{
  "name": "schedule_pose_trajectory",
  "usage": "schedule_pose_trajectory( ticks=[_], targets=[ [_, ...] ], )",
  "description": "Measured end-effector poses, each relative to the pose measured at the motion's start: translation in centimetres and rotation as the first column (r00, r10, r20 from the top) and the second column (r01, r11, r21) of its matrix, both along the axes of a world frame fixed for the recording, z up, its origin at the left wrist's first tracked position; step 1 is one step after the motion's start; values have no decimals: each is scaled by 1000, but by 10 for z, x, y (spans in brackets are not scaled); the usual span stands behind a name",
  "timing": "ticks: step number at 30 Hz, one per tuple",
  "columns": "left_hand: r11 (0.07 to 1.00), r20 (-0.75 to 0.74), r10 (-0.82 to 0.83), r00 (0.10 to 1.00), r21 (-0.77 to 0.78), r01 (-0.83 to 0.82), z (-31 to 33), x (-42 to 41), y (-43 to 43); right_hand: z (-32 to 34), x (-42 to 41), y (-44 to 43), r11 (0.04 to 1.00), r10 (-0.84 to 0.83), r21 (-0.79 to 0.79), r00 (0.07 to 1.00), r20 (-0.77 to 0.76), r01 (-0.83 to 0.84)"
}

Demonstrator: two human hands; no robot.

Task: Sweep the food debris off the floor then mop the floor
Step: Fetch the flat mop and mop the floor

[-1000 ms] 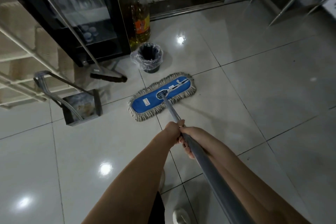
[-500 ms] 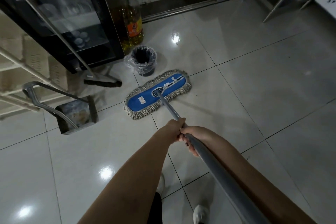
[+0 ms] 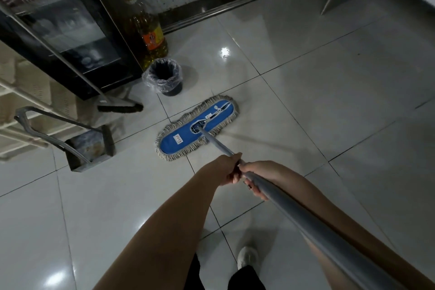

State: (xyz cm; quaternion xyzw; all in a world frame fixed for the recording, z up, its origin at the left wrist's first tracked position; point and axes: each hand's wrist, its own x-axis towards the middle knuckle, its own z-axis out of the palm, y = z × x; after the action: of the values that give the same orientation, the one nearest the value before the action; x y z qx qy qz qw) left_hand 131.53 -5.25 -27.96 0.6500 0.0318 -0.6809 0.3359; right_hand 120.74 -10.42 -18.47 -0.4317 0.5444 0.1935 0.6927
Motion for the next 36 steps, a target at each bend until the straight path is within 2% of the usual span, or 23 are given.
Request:
schedule_pose_trajectory(
  ticks=[3,9,15,17,21,25,31,34,36],
  targets=[
    [1000,-18,-14,1000,25,15,3,-56,-4,-1,-53,-1,998,51,-42,998,-47,-53],
    [993,-65,-93,994,63,97,10,-127,-10,12,-119,-9,967,254,12,956,-147,-255],
    [985,-131,-150,980,68,160,11,-152,-13,6,-146,-9,966,252,-2,944,-213,-258],
    [990,-125,-118,985,64,126,8,-151,-14,2,-144,-11,975,223,23,951,-215,-223],
    [999,-81,-39,996,35,42,5,-136,-20,-5,-128,-20,974,217,-32,968,-125,-222],
    [1000,-55,27,998,14,-27,0,-116,-34,-4,-106,-37,987,112,134,981,-158,-91],
    [1000,-99,11,995,9,-10,-11,-62,-51,-11,-58,-56,978,150,164,981,-121,-130],
    [1000,-97,12,995,12,-11,-14,-28,-66,-16,-27,-69,974,130,202,986,-108,-106],
    [1000,-100,13,995,17,-11,-15,-4,-77,-21,-4,-78,983,86,168,992,-95,-70]
  ],
)
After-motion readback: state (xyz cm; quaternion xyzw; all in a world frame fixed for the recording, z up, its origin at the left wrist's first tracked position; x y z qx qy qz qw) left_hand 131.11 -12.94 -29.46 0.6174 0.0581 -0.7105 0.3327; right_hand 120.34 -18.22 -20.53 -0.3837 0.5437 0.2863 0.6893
